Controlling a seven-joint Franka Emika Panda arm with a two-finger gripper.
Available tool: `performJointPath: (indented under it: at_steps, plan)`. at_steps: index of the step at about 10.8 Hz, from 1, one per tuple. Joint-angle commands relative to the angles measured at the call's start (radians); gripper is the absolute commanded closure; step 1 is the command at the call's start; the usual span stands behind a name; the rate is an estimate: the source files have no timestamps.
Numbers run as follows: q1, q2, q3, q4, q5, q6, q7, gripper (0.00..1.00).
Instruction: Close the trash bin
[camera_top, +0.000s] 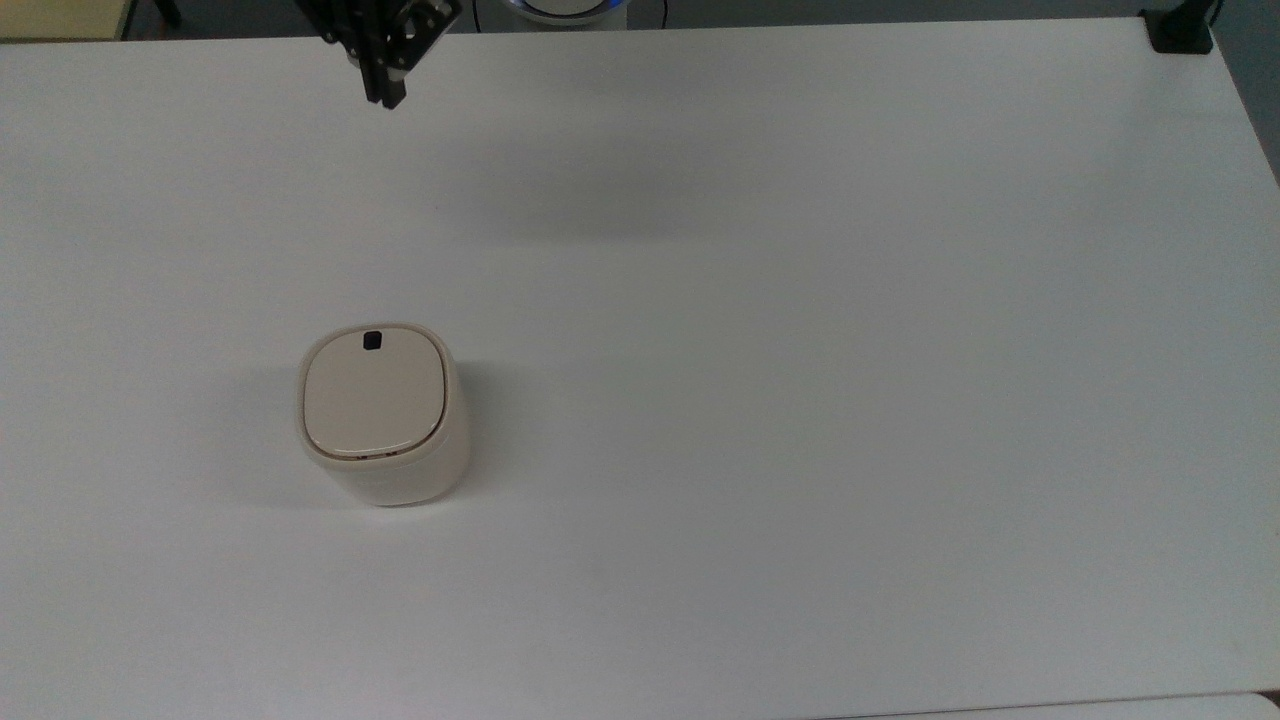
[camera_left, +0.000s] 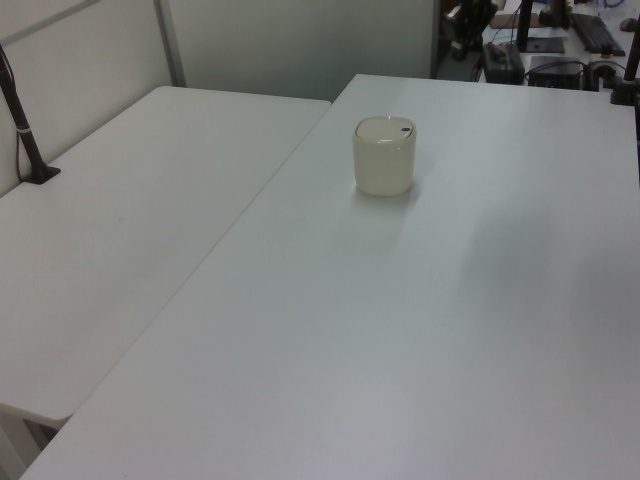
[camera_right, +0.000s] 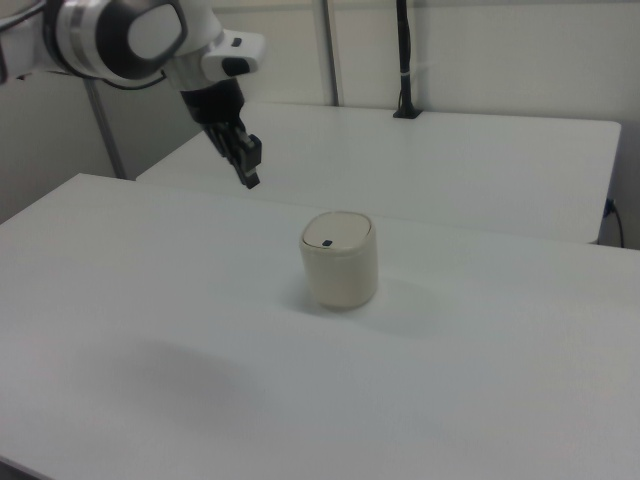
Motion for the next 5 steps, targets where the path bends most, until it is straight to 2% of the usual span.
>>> performJointPath:
  at_steps: [1,2,3,4,5]
  plan:
    - [0.061,-0.103,-0.005,-0.065,0.021,-0.088,-0.1,0.02]
    - [0.066,-0.111,0.0,-0.063,0.019,-0.134,-0.115,0.0]
    - [0.063,-0.111,0.027,-0.062,0.019,-0.17,-0.167,0.0]
    - [0.049,-0.1,0.055,-0.06,0.019,-0.184,-0.222,0.0]
    - [0.041,-0.077,0.059,-0.057,0.019,-0.175,-0.256,0.0]
